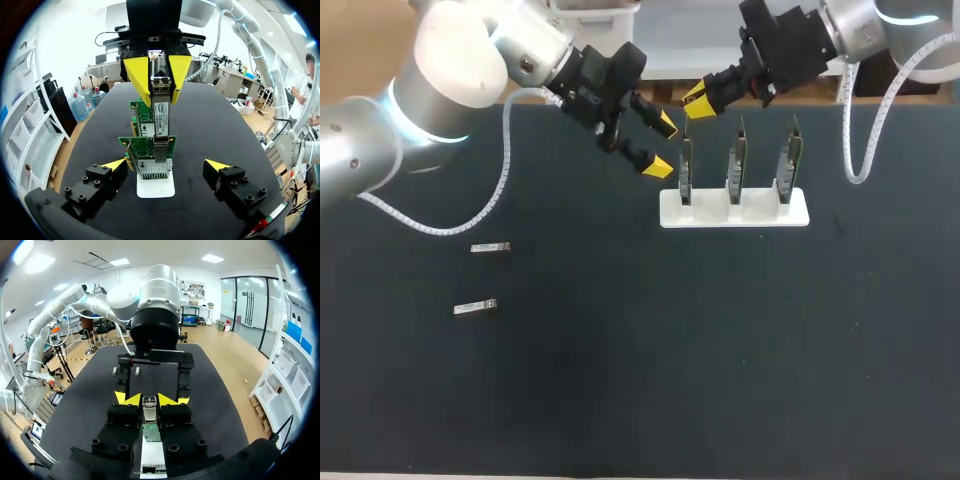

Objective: Pick up the optical module with the left hand, and insert it into the network port with the right hand.

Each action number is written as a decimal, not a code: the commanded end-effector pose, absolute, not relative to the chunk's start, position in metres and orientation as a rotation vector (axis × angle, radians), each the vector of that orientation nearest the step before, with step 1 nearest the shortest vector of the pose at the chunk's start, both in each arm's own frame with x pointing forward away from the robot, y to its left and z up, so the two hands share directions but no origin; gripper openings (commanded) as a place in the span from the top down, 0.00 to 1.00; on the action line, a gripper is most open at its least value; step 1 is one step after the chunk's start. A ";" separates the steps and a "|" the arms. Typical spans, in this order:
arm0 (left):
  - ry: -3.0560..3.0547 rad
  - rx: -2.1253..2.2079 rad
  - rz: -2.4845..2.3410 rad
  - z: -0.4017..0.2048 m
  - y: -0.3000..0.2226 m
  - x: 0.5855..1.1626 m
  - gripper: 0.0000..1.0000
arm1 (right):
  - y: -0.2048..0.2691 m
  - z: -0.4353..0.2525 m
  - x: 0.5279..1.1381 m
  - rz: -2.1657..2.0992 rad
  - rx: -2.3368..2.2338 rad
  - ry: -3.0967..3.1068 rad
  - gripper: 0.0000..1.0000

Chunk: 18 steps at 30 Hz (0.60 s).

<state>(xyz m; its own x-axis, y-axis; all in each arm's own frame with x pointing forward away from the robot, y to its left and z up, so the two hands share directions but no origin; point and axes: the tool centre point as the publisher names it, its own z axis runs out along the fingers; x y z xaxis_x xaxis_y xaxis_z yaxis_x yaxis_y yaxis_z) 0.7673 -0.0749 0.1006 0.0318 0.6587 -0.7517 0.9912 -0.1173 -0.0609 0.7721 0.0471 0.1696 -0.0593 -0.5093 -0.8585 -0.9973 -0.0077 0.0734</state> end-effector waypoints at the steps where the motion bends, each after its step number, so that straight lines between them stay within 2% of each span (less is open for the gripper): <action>1: 1.672 1.832 -0.893 0.101 -0.076 0.770 0.00 | 0.048 0.169 0.770 0.976 -1.580 1.634 1.00; 18: 1.672 1.832 -0.893 0.101 -0.076 0.770 0.00 | 0.051 0.175 0.771 0.963 -1.582 1.612 1.00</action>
